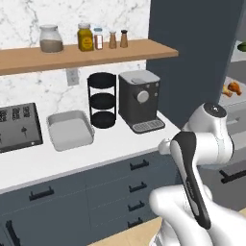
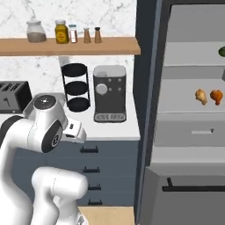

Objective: Place one avocado and one chicken drumstick in each tupperware on the nearby counter, to pack two identical lunches.

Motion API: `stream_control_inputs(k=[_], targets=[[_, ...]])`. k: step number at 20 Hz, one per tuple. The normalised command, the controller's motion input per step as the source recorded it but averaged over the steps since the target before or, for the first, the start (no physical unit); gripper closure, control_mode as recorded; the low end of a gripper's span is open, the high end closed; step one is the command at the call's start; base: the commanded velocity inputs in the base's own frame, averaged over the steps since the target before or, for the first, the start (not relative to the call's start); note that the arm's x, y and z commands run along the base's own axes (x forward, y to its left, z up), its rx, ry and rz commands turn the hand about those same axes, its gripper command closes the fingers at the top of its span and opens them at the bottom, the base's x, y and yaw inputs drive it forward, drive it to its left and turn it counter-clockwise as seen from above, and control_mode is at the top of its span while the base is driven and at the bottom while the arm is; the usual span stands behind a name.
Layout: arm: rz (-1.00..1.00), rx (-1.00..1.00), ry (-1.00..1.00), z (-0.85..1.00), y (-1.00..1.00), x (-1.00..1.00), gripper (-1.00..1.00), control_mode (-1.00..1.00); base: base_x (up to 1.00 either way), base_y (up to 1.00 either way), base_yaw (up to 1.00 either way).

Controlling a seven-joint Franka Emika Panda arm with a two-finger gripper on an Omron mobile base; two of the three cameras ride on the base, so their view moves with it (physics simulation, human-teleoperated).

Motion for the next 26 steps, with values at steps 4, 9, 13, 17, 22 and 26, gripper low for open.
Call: stream_control_inputs(k=[4,9,13,17,22,26], targets=[[0.00,0.00,0.00,0.00,0.00,0.00,-1.00,1.00,-0.03,-0.82,0.37],[0.00,0.00,0.00,0.00,0.00,0.00,-1.00,1.00,-0.25,-0.77,0.35],[0.00,0.00,0.00,0.00,0.00,0.00,-1.00,1.00,-0.57,-0.52,0.23],[0.00,0.00,0.00,0.00,0.00,0.00,-1.00,1.00,-0.29,-0.50,0.05],[0.00,0.00,0.00,0.00,0.00,0.00,-1.00,1.00,0.03,-0.70,-0.11],[0.00,0.00,0.00,0.00,0.00,0.00,-1.00,1.00,0.07,-0.76,-0.21]])
